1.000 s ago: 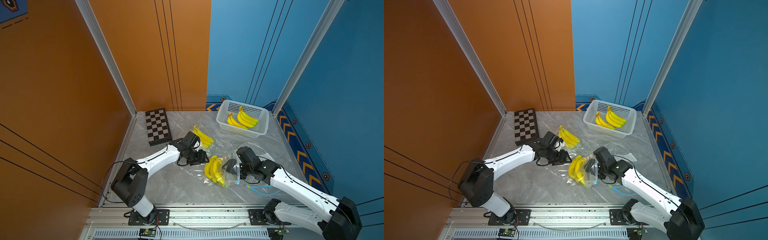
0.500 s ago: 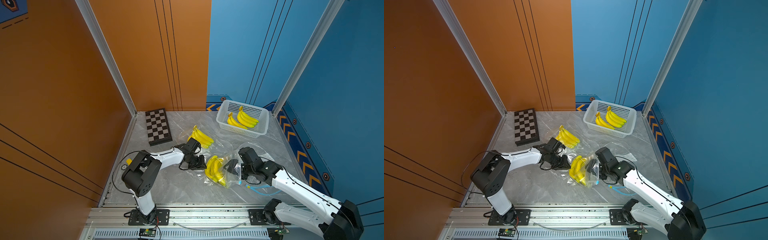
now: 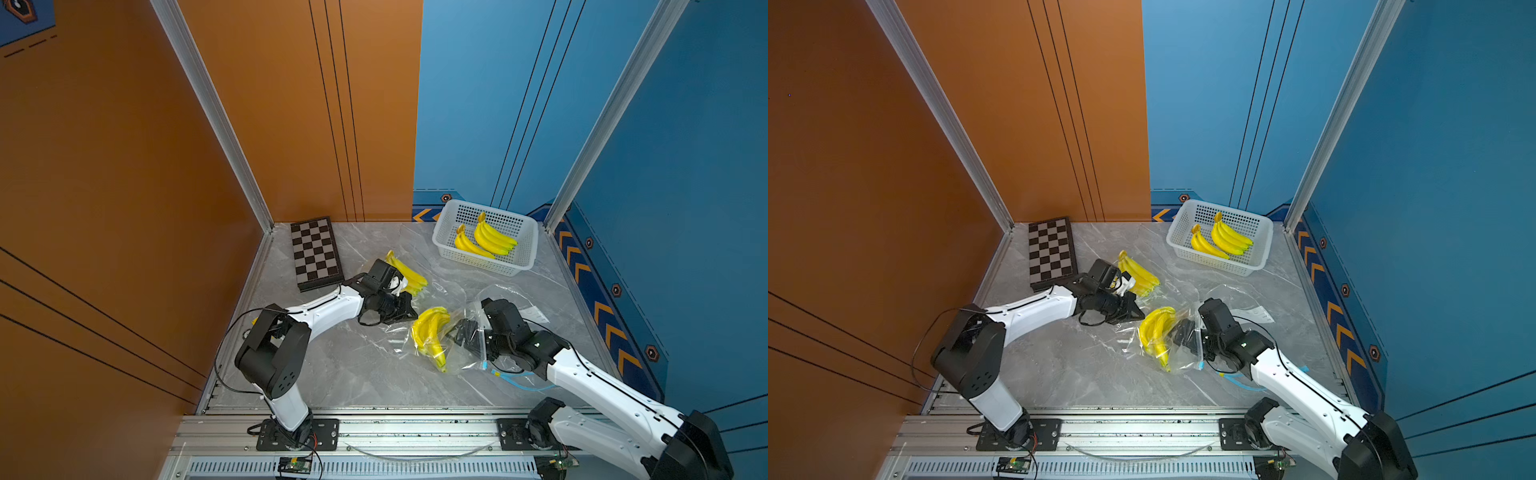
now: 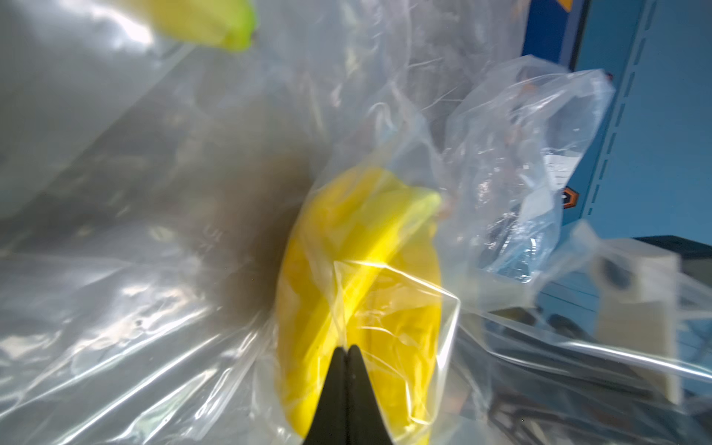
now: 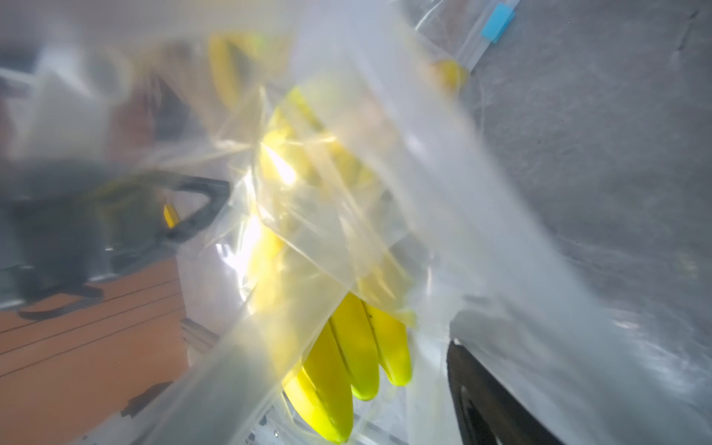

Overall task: Open the zip-top bag and take out the banana
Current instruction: Adjust the zipper food storage bag at the center of the board.

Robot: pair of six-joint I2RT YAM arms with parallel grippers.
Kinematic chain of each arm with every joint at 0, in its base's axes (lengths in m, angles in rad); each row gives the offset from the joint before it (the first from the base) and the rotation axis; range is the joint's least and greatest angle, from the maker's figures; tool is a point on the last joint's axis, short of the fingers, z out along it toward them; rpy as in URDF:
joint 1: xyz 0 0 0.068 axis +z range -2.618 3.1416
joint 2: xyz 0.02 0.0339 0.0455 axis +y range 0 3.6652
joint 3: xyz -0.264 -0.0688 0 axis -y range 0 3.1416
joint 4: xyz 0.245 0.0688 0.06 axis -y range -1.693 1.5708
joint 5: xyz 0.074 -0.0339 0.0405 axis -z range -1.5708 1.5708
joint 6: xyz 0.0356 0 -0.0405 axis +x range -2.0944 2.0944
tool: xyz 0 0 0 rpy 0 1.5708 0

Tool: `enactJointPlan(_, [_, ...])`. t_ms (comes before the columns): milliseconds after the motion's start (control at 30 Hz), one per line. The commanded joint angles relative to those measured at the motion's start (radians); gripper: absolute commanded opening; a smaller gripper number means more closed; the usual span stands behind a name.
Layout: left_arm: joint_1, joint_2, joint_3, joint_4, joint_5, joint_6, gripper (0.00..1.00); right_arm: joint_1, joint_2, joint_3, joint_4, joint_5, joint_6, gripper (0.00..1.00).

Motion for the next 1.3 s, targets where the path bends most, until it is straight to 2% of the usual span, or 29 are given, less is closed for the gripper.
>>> enactJointPlan(0, [0.001, -0.019, 0.036, -0.055, 0.067, -0.008, 0.0, -0.001, 0.057, -0.03, 0.138, -0.045, -0.018, 0.83])
enactJointPlan(133, [-0.007, 0.001, 0.023, -0.055, 0.09, -0.01, 0.0, 0.007, 0.145, -0.017, 0.196, -0.038, -0.047, 0.82])
enactJointPlan(300, [0.025, -0.072, 0.097, -0.055, 0.14, -0.099, 0.0, 0.014, 0.15, -0.076, 0.458, -0.044, -0.004, 0.84])
enactJointPlan(400, [0.062, -0.119, 0.228, -0.201, 0.128, -0.06, 0.0, -0.006, 0.169, -0.192, 0.716, -0.059, 0.056, 0.88])
enactJointPlan(467, [0.085, -0.127, 0.252, -0.291, 0.111, -0.01, 0.0, -0.036, 0.204, -0.225, 0.756, -0.083, 0.075, 0.86])
enactJointPlan(500, [0.101, -0.134, 0.222, -0.306, 0.104, -0.002, 0.0, -0.043, 0.212, -0.223, 0.747, -0.096, 0.064, 0.85])
enactJointPlan(533, [0.12, -0.146, 0.176, -0.306, 0.088, 0.0, 0.15, -0.044, 0.21, -0.205, 0.666, -0.082, 0.045, 0.84])
enactJointPlan(600, [0.149, -0.157, 0.094, -0.314, 0.056, 0.032, 0.57, -0.047, 0.197, -0.159, 0.5, -0.058, -0.016, 0.78])
enactJointPlan(667, [0.17, -0.15, 0.031, -0.323, 0.044, 0.08, 0.63, -0.061, 0.176, -0.126, 0.363, -0.047, -0.049, 0.69])
enactJointPlan(700, [0.176, -0.144, 0.004, -0.324, 0.045, 0.106, 0.68, -0.069, 0.155, -0.126, 0.328, -0.045, -0.054, 0.67])
enactJointPlan(833, [0.173, -0.133, -0.05, -0.32, 0.074, 0.161, 0.77, -0.097, 0.046, -0.158, 0.259, -0.021, -0.058, 0.67])
enactJointPlan(1100, [0.167, -0.144, -0.17, -0.312, 0.144, 0.196, 0.76, -0.14, 0.021, -0.165, 0.227, -0.063, -0.061, 0.67])
enactJointPlan(1267, [0.128, -0.147, -0.306, -0.134, 0.176, 0.107, 0.75, -0.139, 0.033, -0.168, 0.233, -0.071, -0.056, 0.66])
